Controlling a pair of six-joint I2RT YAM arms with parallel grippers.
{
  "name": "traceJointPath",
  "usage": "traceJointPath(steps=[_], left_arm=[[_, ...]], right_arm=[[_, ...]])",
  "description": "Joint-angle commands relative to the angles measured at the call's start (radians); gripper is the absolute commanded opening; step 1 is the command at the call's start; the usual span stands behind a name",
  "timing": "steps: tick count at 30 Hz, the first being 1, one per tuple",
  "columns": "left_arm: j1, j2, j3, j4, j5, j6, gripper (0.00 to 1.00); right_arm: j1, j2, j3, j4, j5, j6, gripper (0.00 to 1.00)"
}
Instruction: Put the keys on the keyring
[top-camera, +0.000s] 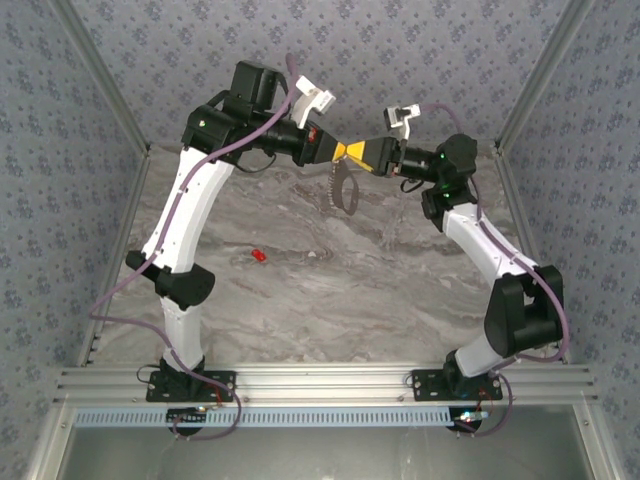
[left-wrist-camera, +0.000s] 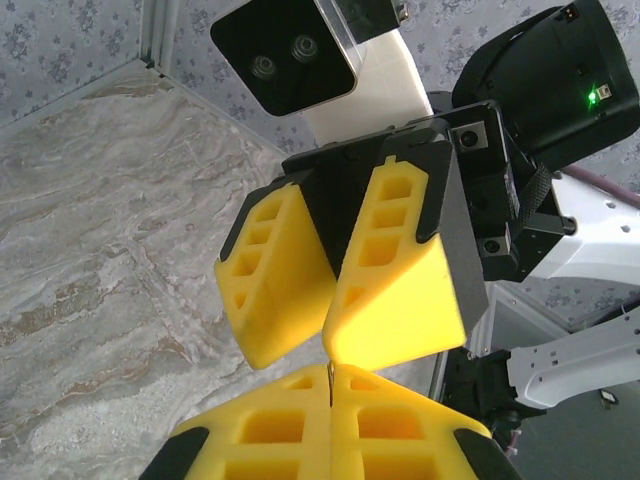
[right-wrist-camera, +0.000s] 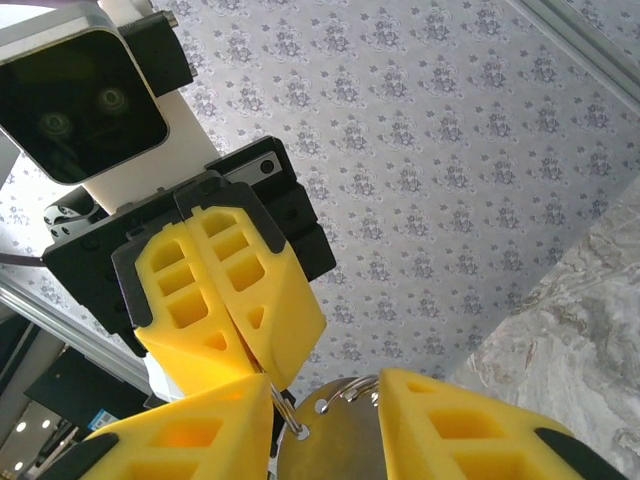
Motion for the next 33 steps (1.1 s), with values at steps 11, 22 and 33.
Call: traceJointPath(steps=[11,22,33], left_arm=[[0.005,-0.020,0.035,0.064,0.031,-0.016,0.00],[0.008,-0.009,0.038,0.077,0.032,-0.023,0.00],[0.004,0.008,0.039,0.101,0.058,-0.051,0.00]], right_arm=[[0.013,0.037,0.046,0.121,-0.035,0.081,0.31],[0.006,0.019,0.048,0.140,-0.043,0.107,0.33],[0.006,0.044,0.096,0.162,-0.034,0.131,0.29]])
